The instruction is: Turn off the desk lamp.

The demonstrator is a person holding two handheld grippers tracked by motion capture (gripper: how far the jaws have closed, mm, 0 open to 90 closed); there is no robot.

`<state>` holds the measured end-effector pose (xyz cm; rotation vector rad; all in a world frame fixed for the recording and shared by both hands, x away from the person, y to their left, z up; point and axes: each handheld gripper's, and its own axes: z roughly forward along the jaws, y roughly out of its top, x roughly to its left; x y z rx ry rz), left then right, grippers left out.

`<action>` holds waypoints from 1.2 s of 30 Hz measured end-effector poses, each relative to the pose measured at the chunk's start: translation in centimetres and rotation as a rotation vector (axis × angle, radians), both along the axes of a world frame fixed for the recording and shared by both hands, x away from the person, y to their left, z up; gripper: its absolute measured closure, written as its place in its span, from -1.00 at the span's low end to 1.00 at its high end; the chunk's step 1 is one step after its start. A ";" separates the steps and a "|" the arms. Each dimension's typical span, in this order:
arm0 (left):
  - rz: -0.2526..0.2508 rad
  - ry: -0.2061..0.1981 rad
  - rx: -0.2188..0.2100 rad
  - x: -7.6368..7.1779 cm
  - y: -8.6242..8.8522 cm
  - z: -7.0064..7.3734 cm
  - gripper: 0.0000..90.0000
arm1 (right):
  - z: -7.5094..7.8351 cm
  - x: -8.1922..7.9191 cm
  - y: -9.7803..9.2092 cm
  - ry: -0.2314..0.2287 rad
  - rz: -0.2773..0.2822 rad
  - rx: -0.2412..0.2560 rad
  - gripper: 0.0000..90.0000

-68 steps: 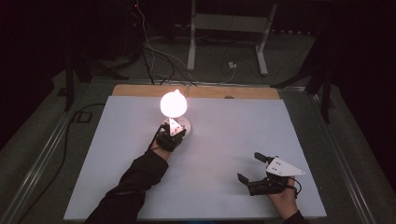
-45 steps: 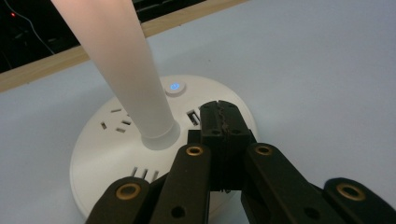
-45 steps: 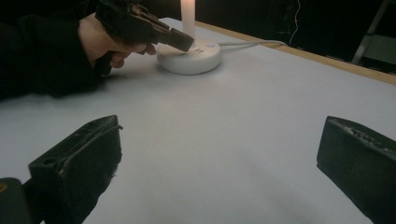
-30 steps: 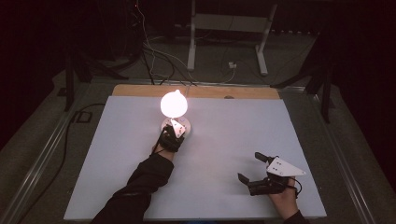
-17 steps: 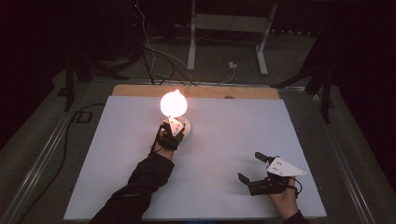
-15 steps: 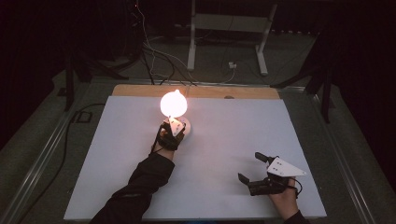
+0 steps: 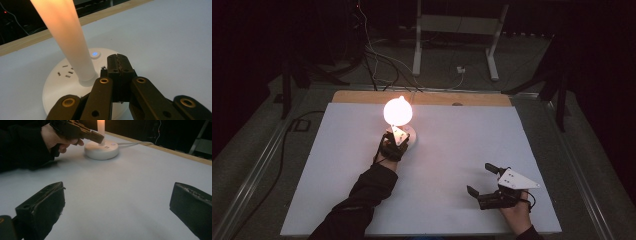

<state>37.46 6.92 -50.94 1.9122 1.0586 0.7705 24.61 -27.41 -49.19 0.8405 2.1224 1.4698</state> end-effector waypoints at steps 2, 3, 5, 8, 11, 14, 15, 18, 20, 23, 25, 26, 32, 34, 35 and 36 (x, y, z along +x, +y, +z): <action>-0.002 0.012 -0.005 0.1 0.1 -0.2 1.00 | 0.0 0.0 0.0 0.002 0.003 -0.001 -1.00; 0.001 0.015 0.002 0.1 0.1 -0.3 1.00 | 0.0 0.0 0.0 0.000 0.004 -0.002 -1.00; 0.000 0.021 0.005 0.2 0.2 -0.5 1.00 | 0.0 0.0 0.0 0.002 0.004 -0.001 -1.00; -0.007 0.025 0.008 0.1 0.1 -0.6 1.00 | 0.0 0.0 0.0 0.004 0.005 -0.001 -1.00; -0.012 0.031 0.013 0.1 -0.1 -0.7 1.00 | 0.0 0.0 0.0 0.003 0.004 -0.001 -1.00; -0.008 0.033 0.018 0.1 -0.1 -0.9 1.00 | 0.0 0.0 0.0 0.004 0.004 -0.002 -1.00; -0.010 0.034 0.016 0.1 -0.1 -0.9 1.00 | 0.0 0.0 0.0 0.002 0.005 -0.003 -1.00; -0.012 0.036 0.022 0.1 -0.1 -0.9 1.00 | 0.0 0.0 0.0 0.003 0.004 -0.001 -1.00; -0.012 0.034 0.028 0.2 -0.1 -1.0 1.00 | 0.0 0.0 0.0 0.004 0.005 -0.003 -1.00; -0.013 0.036 0.027 0.2 0.0 -1.0 1.00 | 0.0 0.0 0.0 0.002 0.005 -0.002 -1.00; -0.017 0.028 0.029 0.2 -0.1 -1.1 1.00 | 0.0 0.0 0.1 0.005 0.004 -0.004 -1.00; -0.017 0.028 0.029 0.2 -0.1 -1.1 1.00 | 0.0 0.0 0.1 0.003 0.004 -0.003 -1.00; -0.023 0.016 0.067 0.2 -0.4 -1.1 1.00 | 0.0 0.0 0.1 0.003 0.003 -0.006 -1.00; -0.027 0.020 0.059 0.2 -0.3 -1.1 1.00 | 0.0 0.0 0.1 0.004 0.002 -0.004 -1.00; -0.029 0.032 0.030 0.3 -0.1 -1.0 1.00 | 0.0 0.0 0.1 0.005 0.002 -0.004 -1.00; -0.026 0.028 0.028 0.2 0.0 -0.9 1.00 | -0.1 0.0 0.1 0.005 0.004 -0.007 -1.00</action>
